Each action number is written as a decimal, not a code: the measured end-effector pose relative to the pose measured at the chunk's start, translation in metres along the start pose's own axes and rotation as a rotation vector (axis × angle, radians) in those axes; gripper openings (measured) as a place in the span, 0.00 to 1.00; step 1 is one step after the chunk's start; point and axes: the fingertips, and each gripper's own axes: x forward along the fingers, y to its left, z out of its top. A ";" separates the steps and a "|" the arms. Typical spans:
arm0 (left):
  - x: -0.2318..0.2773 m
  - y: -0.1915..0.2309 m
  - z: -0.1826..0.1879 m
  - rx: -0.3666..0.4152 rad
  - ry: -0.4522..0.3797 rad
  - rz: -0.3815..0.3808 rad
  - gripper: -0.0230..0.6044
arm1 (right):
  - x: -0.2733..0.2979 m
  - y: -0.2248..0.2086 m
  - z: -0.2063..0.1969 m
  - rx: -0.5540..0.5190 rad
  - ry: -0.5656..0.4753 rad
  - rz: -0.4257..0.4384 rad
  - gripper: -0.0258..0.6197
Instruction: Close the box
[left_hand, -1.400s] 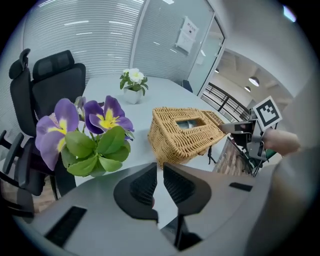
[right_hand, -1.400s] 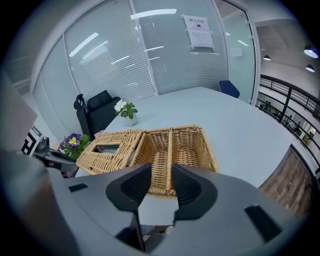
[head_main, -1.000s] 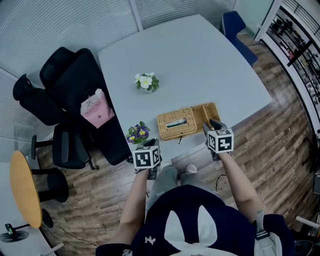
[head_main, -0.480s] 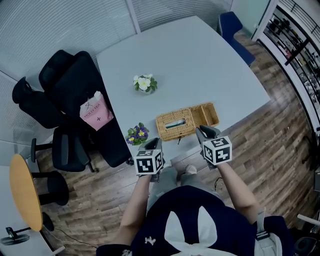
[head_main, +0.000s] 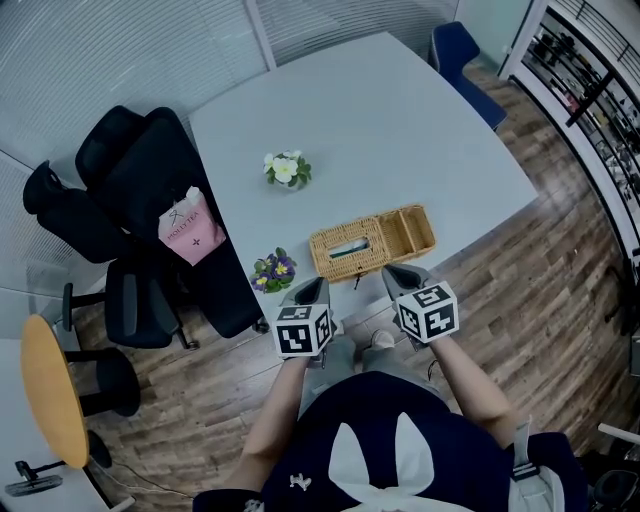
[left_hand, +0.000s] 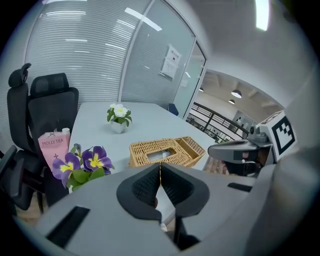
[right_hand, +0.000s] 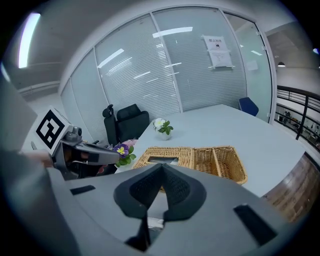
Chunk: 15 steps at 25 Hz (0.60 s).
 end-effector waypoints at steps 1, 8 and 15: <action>0.000 -0.002 0.001 -0.007 -0.005 -0.005 0.08 | -0.001 0.002 -0.001 -0.001 0.000 0.004 0.05; 0.001 -0.017 0.003 0.007 -0.013 -0.040 0.08 | -0.007 0.016 0.005 -0.003 -0.013 0.025 0.04; 0.004 -0.029 0.002 0.017 -0.008 -0.070 0.08 | -0.007 0.025 0.004 -0.016 -0.001 0.054 0.04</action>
